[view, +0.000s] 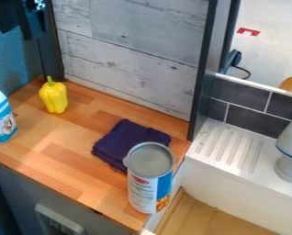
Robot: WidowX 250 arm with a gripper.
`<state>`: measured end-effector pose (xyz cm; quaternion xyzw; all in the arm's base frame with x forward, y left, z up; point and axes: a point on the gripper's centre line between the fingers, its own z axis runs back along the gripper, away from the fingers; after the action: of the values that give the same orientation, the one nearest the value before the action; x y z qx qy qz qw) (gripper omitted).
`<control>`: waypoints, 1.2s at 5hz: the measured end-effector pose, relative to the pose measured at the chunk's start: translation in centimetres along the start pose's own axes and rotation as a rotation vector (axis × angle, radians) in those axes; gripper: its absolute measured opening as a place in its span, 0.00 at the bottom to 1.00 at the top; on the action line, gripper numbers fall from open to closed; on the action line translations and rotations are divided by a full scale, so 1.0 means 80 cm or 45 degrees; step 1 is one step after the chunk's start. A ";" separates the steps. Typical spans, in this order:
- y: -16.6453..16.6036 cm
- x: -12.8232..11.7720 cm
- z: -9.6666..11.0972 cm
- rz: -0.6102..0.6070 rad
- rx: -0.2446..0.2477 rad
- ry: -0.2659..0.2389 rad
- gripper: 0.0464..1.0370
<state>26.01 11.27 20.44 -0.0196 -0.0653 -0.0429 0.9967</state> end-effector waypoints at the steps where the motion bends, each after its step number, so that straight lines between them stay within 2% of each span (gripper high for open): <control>1: 0.000 0.001 -0.013 0.009 -0.019 0.027 0.96; 2: -0.045 0.052 -0.093 0.002 -0.079 0.055 0.96; 3: -0.110 0.112 -0.151 -0.060 0.003 0.028 0.96; 4: -0.142 0.155 -0.184 -0.034 0.079 -0.004 0.96; 5: -0.136 0.139 -0.203 -0.020 0.182 -0.004 0.96; 6: -0.125 0.126 -0.217 -0.015 0.249 0.009 0.96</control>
<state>37.31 -0.32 4.94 0.0782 -0.0659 -0.0424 0.9939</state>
